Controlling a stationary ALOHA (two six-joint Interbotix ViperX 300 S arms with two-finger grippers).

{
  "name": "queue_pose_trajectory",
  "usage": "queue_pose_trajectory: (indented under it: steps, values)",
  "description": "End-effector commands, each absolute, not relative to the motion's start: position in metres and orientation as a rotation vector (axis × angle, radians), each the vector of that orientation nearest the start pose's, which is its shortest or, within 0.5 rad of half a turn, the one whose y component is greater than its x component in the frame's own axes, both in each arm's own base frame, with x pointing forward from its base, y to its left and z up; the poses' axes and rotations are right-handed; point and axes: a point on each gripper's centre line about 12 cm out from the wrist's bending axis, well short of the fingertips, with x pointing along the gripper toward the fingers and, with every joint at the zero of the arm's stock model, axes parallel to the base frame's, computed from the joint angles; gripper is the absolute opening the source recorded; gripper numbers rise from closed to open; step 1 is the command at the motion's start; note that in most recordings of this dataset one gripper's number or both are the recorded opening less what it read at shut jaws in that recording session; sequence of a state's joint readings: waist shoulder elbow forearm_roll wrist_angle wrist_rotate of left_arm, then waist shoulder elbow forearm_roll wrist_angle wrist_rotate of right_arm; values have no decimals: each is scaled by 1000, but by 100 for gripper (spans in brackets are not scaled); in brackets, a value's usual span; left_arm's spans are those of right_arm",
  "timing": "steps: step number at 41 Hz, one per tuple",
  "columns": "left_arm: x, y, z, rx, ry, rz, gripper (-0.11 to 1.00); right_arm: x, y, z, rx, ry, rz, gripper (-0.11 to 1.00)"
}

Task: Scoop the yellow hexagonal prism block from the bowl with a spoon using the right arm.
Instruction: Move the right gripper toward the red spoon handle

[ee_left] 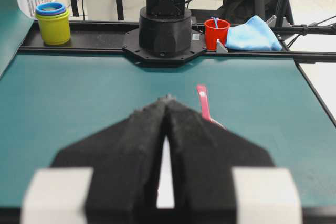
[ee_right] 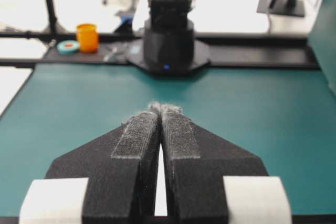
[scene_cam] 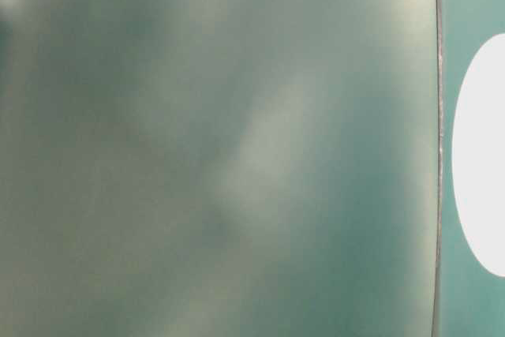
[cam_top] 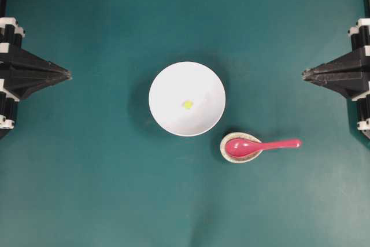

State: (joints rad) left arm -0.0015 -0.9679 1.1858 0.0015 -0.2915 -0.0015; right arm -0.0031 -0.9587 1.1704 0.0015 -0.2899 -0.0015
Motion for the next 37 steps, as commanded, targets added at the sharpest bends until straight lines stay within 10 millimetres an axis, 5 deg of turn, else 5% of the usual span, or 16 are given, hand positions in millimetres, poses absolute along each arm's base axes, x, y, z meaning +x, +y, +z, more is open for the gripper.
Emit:
queue_pose_trajectory:
  steps: [1, 3, 9, 22, 37]
  values:
    - [200, 0, 306, 7, -115, -2, -1, 201, -1, 301, 4, -95, -6, 0]
    - [200, 0, 308, 15, -121, -2, 9, 203, -1, 298, 6, -74, -6, 1]
    - [200, 0, 308, 18, -120, -3, 9, 203, -1, 296, 11, -60, -3, 6]
    - [200, 0, 307, 18, -118, -3, 9, 206, -1, 291, 14, -35, -4, 63]
    - [201, 0, 305, 17, -106, -3, 9, 212, 0, 278, 27, 11, 0, 63]
